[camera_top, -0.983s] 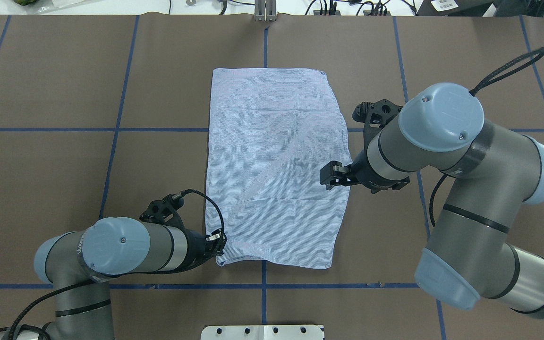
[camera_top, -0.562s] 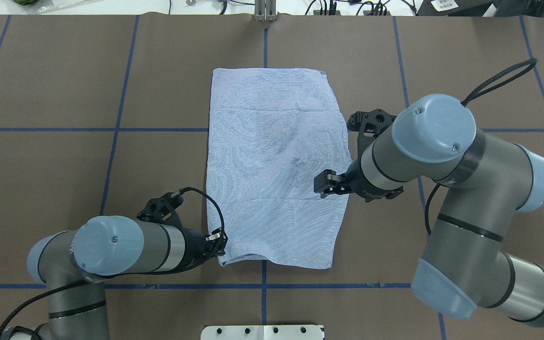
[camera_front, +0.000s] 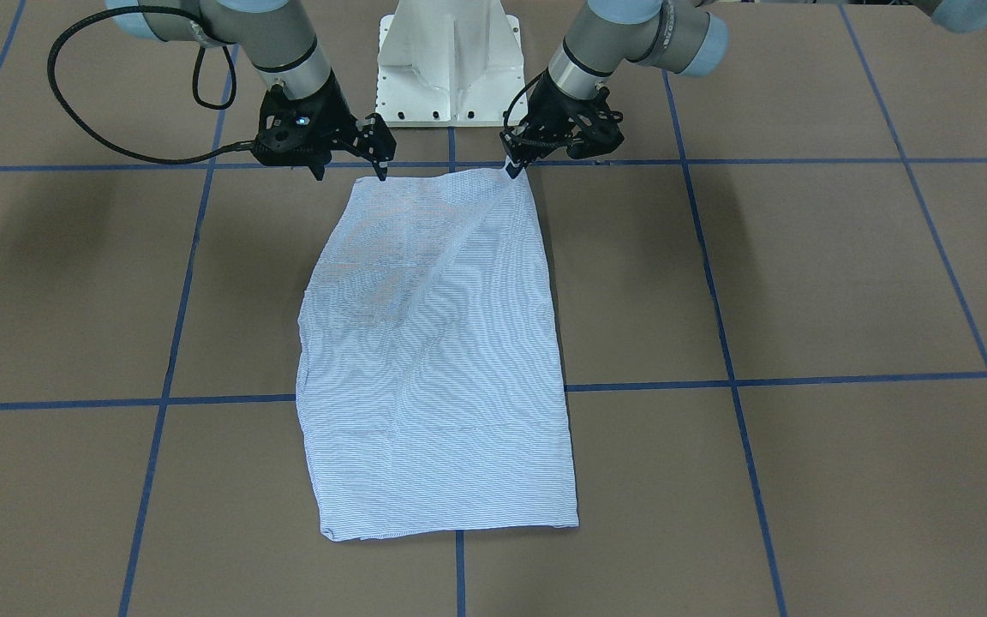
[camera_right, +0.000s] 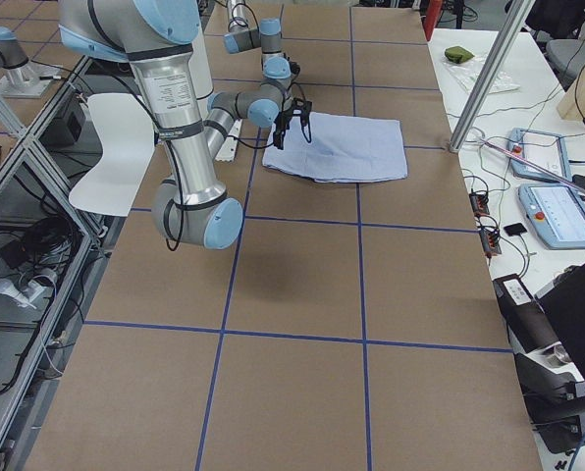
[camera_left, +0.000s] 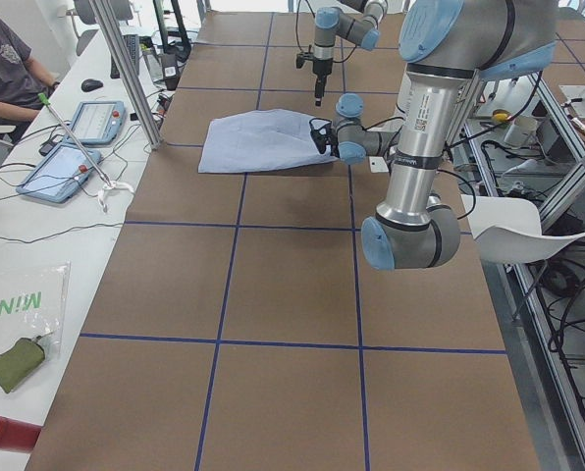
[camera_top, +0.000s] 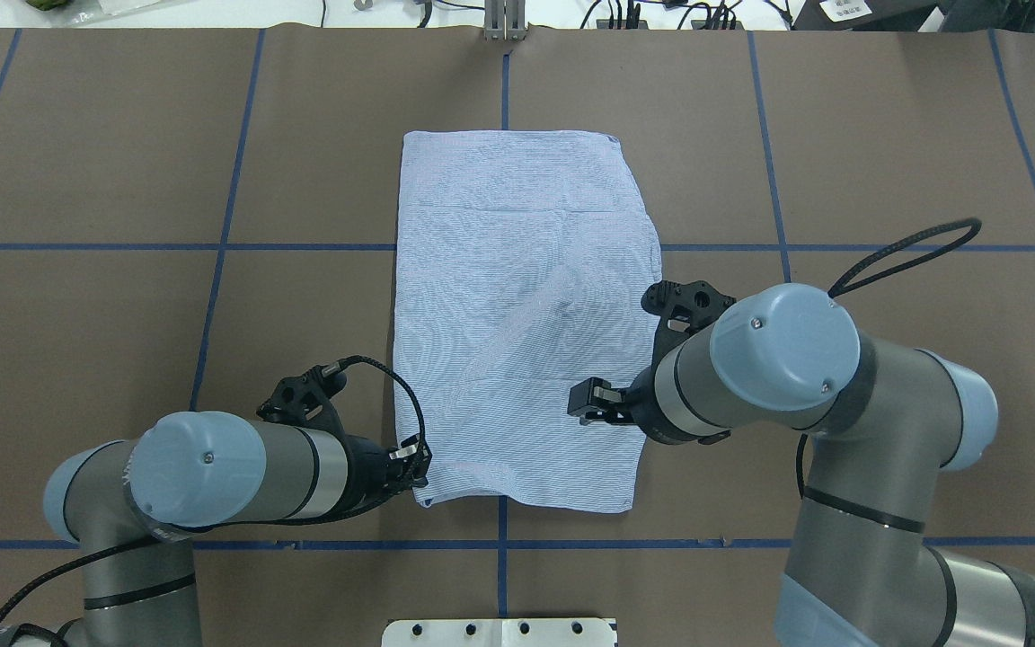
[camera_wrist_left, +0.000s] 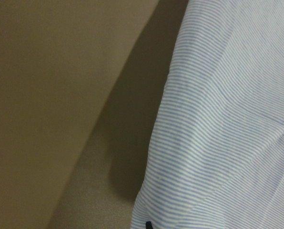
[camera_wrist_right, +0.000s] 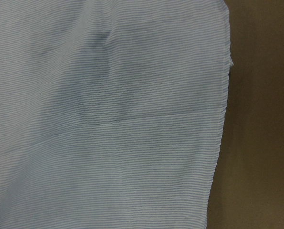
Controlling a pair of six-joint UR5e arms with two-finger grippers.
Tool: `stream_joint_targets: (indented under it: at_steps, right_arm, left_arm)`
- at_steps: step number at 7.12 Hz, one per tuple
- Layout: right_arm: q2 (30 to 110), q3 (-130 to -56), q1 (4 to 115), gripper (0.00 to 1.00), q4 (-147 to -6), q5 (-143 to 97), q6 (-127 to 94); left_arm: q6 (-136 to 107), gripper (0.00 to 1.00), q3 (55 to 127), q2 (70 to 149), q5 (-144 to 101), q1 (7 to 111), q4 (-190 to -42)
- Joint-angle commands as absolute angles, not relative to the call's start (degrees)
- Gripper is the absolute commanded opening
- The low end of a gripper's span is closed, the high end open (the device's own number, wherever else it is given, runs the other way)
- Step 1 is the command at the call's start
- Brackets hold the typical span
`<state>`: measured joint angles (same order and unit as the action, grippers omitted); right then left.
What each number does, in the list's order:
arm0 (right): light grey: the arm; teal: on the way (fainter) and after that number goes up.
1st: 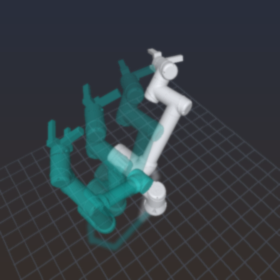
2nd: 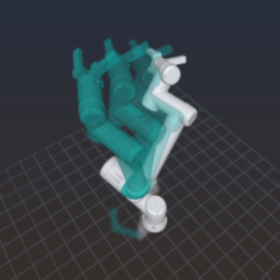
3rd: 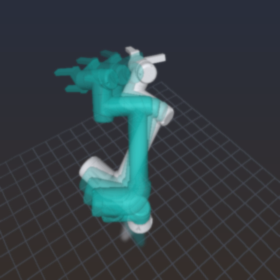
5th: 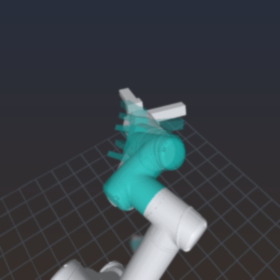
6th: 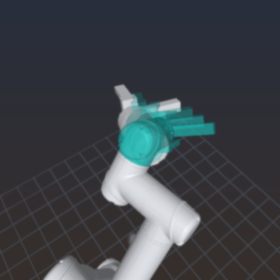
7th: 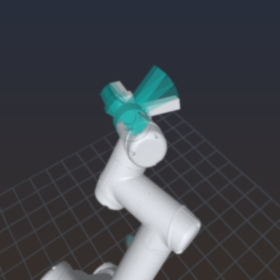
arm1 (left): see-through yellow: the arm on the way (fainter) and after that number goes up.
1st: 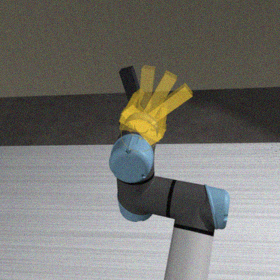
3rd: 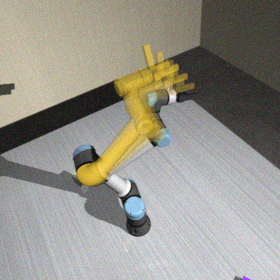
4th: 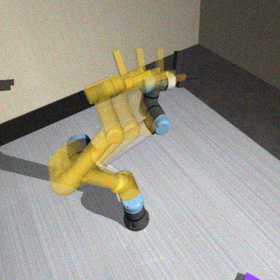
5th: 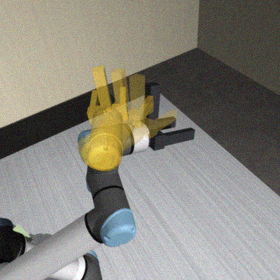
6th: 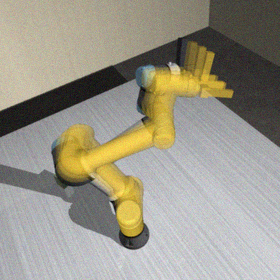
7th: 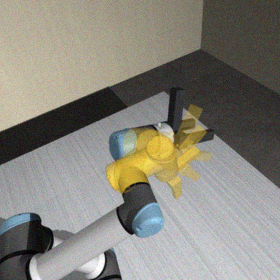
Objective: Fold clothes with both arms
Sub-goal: 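Move the right gripper to the shirt edge nearest the robot while left gripper holds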
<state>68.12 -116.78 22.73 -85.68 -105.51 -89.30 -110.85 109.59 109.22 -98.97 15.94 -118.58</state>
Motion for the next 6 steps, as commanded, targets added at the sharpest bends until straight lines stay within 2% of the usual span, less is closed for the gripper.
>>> stream_joint_targets:
  at_steps: [1, 6]
  right_arm:
    - [67.94, -114.89, 17.33, 1.00, -85.42, -100.99, -102.60]
    - [64.61, -108.57, 15.91, 1.00, -91.85, -99.85, -109.60]
  left_arm:
    - [-110.74, 0.00, 109.16, 109.34, -99.05, 15.73, -118.65]
    - [-110.74, 0.00, 108.90, 109.51, -98.97, 15.73, -118.65]
